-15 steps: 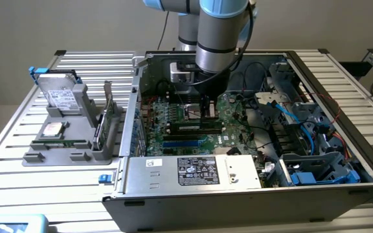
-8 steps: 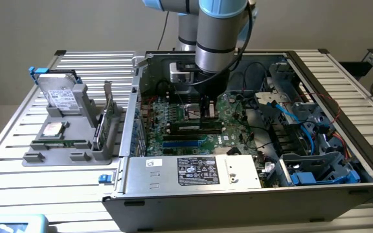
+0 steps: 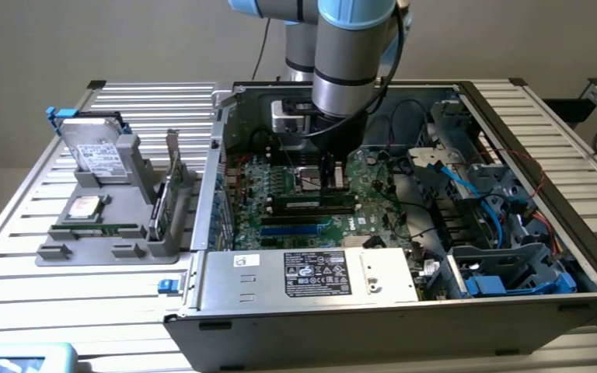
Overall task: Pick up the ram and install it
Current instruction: 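Insert the ram into the slot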
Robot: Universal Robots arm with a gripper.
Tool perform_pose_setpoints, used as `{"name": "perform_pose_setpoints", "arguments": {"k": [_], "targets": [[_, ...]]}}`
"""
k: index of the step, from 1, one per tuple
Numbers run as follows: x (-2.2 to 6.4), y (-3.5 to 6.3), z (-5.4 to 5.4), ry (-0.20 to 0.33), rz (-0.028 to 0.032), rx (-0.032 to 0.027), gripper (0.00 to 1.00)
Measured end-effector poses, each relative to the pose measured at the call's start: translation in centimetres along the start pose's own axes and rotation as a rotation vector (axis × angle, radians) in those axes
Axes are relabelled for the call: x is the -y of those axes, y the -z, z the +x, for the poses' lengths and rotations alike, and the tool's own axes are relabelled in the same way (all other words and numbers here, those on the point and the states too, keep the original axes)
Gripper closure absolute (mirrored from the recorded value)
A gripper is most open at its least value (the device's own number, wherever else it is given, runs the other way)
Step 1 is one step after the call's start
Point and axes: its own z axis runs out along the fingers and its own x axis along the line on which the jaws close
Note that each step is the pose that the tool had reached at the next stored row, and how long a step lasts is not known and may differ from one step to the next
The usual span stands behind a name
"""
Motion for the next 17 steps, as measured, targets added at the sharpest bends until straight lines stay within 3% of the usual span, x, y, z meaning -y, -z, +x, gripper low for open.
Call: {"name": "perform_pose_setpoints", "arguments": {"k": [11, 13, 14, 17], "targets": [[0.0, -0.02, 0.0, 0.0, 0.0001, 0.0003, 0.86], [0.0, -0.01, -0.01, 0.0, 0.0001, 0.0004, 0.85], [0.0, 0.03, 0.0, 0.0, 0.0, 0.0001, 0.78], [-0.01, 0.27, 0.02, 0.0, -0.0001, -0.0002, 0.78]]}}
